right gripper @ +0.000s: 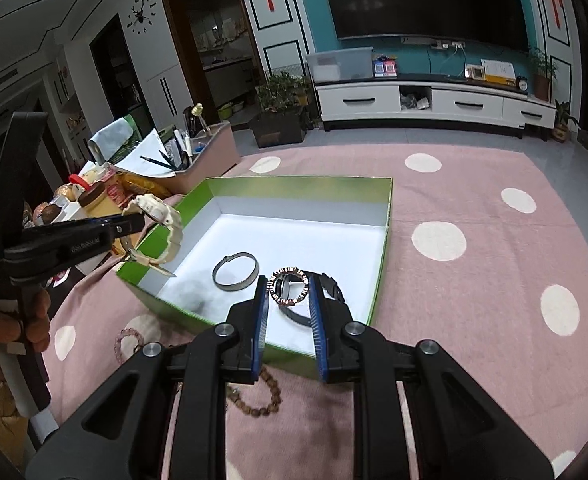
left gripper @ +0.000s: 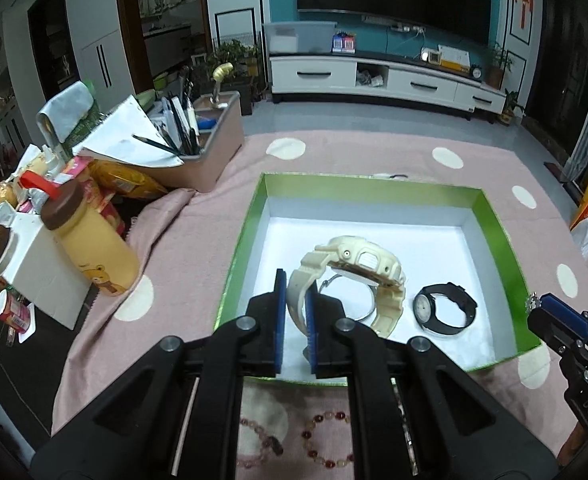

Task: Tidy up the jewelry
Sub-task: 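Carry the white watch and ring into the green box and open both tools, then withdraw both open tools from the box back over the table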

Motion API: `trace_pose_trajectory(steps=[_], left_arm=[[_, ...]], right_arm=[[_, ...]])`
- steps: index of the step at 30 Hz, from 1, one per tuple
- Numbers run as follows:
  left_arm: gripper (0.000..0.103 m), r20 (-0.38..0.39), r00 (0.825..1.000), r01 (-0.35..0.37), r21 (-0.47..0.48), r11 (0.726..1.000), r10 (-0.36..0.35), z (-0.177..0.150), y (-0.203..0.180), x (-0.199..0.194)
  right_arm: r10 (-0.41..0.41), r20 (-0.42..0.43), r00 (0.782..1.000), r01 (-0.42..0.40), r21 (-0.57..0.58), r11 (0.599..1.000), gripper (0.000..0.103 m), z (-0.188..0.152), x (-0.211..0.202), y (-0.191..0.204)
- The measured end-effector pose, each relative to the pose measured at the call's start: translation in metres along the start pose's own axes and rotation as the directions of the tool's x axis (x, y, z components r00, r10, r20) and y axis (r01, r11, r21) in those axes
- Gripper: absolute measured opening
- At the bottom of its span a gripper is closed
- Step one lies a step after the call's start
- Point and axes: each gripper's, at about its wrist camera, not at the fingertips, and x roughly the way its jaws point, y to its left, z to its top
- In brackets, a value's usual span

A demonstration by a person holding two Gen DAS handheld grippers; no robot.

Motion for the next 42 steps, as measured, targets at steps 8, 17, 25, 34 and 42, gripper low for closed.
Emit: trace_pose_trajectory(steps=[8, 17, 25, 34, 42], left_arm=[[0.012, -0.081, 0.997, -0.010, 0.028, 1.000, 0.012, -0.008, -0.013, 0.037], [0.047, -0.072, 0.997, -0.006, 0.002, 1.000, 0.006, -0.007, -0.003, 0.031], [0.066, -0.038, 0.999, -0.010, -0.034, 0.999, 0.008, -0.017, 0.012, 0.003], [0.084, -0.044, 0.999, -0.012, -0.044, 0.999, 0.010, -0.047, 0.020, -0.027], [0.086, -0.039, 0.999, -0.011, -0.019, 1.000, 0.011, -0.077, 0.015, -0.061]], right_arm=[[0.013, -0.082, 0.997, -0.011, 0.026, 1.000, 0.023, -0.003, 0.034, -0.005], [0.017, -0.036, 0.999, -0.014, 0.099, 0.995, 0.046, -0.007, 0.014, -0.021], [-0.017, -0.014, 1.000, 0.018, 0.090, 0.996, 0.047, -0.020, -0.017, -0.021], [-0.059, 0.017, 0.998, 0.058, 0.069, 0.996, 0.057, -0.036, -0.054, -0.008], [-0.044, 0.015, 0.999, 0.043, 0.050, 0.998, 0.060, -0.056, -0.077, 0.008]])
